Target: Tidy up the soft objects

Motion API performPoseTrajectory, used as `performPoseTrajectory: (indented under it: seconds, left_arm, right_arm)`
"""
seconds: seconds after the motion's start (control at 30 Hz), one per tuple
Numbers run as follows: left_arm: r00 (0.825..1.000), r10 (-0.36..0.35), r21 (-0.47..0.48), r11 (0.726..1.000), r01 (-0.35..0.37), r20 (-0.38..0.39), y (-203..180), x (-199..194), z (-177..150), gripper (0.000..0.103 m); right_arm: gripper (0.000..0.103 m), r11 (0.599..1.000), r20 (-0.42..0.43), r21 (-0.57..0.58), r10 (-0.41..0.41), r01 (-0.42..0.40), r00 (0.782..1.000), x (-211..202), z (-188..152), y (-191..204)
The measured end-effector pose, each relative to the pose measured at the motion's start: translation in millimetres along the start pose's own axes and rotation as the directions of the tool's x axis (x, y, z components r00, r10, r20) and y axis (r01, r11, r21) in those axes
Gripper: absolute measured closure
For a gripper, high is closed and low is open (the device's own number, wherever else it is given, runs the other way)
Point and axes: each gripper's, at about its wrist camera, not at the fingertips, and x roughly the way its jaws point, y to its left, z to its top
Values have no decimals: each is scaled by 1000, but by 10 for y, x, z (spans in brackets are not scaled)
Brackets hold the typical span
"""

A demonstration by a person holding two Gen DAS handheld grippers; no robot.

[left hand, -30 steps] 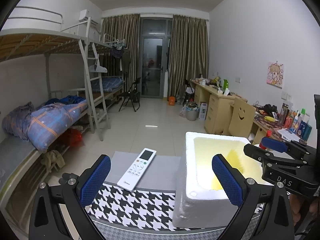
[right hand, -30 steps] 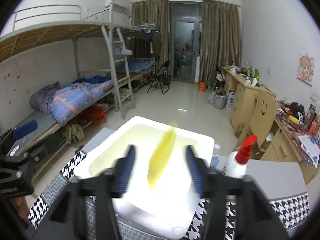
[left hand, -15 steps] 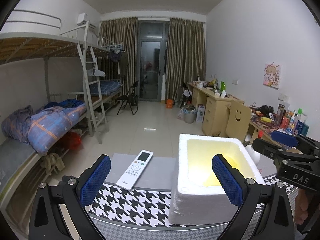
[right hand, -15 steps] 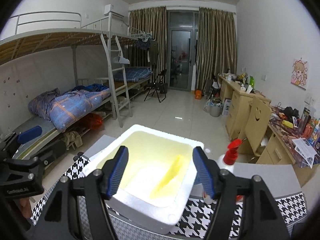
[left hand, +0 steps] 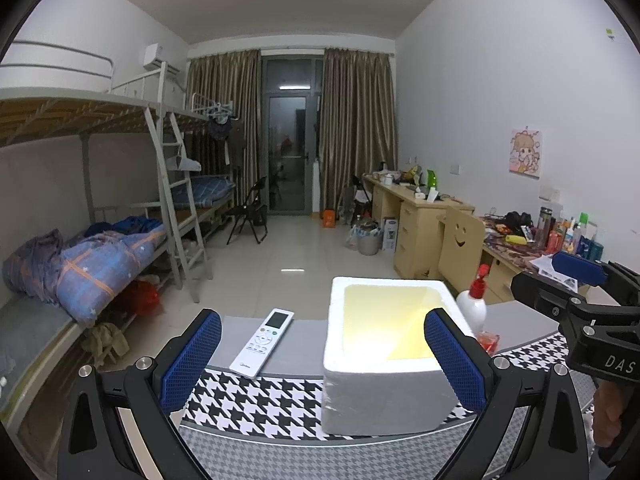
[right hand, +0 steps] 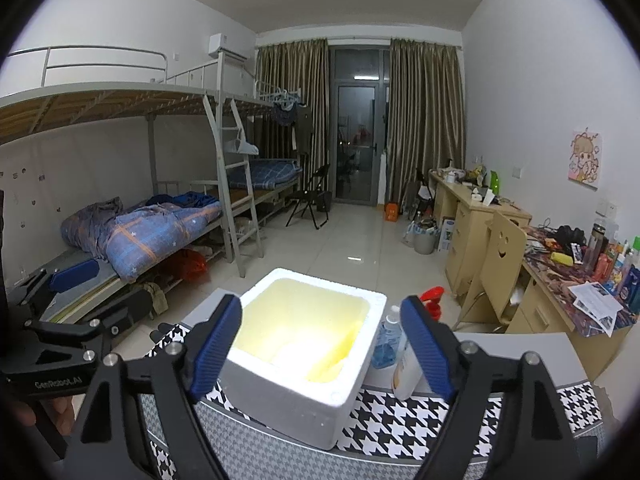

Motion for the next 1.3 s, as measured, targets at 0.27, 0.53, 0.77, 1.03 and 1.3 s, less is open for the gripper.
performPoseTrajectory:
  seconds: [0.27, 0.53, 0.77, 1.03, 1.3]
  left_arm:
    - [1000, -16, 27, 1000, 16, 11, -189, -210, -39, 1]
    - [999, -44, 49, 998, 43, 17, -332, -378, -108, 1]
    - [998, -65, 54, 996, 64, 17, -392, -494, -153, 1]
    - [996, -88, 55, 995, 87, 29, -476, -646, -189, 1]
    - [992, -113, 72, 991, 109, 56, -608, -791, -258, 1]
  right_arm:
    - [13, 1000, 24, 4, -3, 3, 1000, -249, -62, -42]
    - [9, 1000, 48, 21, -17, 16, 999, -422, -119, -140]
    - [9, 999, 58, 34, -21, 20, 998, -588, -213, -189]
    - [9, 999, 75, 41, -26, 23, 997, -789, -321, -252]
    - [9, 998, 87, 48, -40, 36, 995, -977, -443, -315]
